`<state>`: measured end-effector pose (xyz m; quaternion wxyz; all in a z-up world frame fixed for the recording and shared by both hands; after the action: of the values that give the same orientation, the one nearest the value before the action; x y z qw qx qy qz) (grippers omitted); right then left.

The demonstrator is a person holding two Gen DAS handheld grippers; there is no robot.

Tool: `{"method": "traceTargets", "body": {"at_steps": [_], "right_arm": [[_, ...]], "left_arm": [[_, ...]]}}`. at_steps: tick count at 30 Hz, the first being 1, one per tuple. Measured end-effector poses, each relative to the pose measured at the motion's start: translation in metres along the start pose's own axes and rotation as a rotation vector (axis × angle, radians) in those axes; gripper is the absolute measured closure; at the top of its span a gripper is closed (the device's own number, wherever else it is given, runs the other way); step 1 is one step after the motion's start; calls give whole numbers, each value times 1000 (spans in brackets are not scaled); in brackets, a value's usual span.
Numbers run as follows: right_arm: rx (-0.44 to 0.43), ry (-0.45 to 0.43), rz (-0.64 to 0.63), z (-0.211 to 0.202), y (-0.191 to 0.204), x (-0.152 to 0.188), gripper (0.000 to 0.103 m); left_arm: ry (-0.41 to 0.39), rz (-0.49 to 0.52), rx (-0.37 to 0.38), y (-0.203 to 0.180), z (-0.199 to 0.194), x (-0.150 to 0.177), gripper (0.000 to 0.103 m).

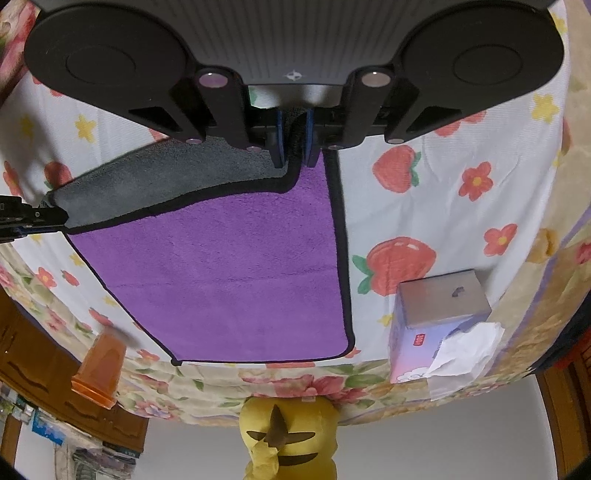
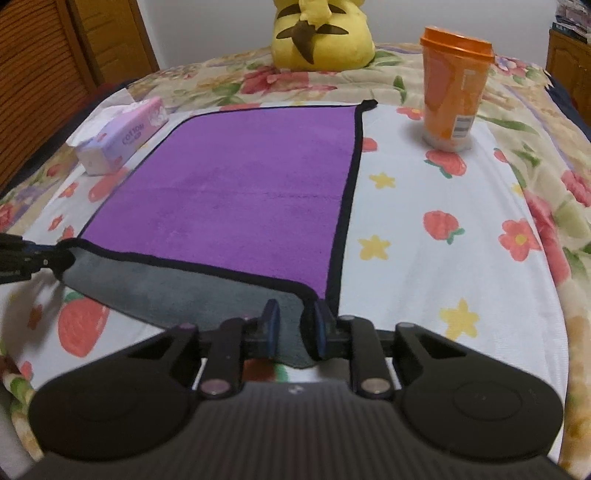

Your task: Fold towel

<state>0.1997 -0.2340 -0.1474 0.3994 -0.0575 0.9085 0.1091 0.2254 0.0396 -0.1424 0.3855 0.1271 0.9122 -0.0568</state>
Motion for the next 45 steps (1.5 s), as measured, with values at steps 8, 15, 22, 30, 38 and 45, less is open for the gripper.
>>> {"method": "traceTargets", "body": {"at_steps": [8,15,22,30,38,45], "right_arm": [[0,-17,-19,-2,0,-2,98],[-18,-64,1,-10,0,-9,99],[-32,-121,14,-18,-1,-19,99],[-59,-184,26,-27,-5,-31,99],[-71,-230,18,-32,-8,-41,99],[-76,-257,11,-31,-11,-50,99]], "left_arm": [[-31,13,-2,-2,-6,-5,94],[-122,-4,24,-5,-26,-21,94],[-157,4,29,-9,-33,-25,95],[-201,-9,45,-9,-42,-32,95],[-266,-43,61,-7,-54,-45,95],[-272,-61,55,-1,-51,-49,95]]}}
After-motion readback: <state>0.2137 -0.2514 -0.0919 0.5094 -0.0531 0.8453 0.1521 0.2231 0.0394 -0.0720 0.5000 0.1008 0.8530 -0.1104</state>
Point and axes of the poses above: each gripper's, at about its wrist camera, not at the fingertips, and z roughly the way its jaws point, y to its left, x to its underside, the point moved 4 cm from there along z, roughly the way its jaws point, and after that the axes turned 8 degrees about -y, right-handed, at the moved point
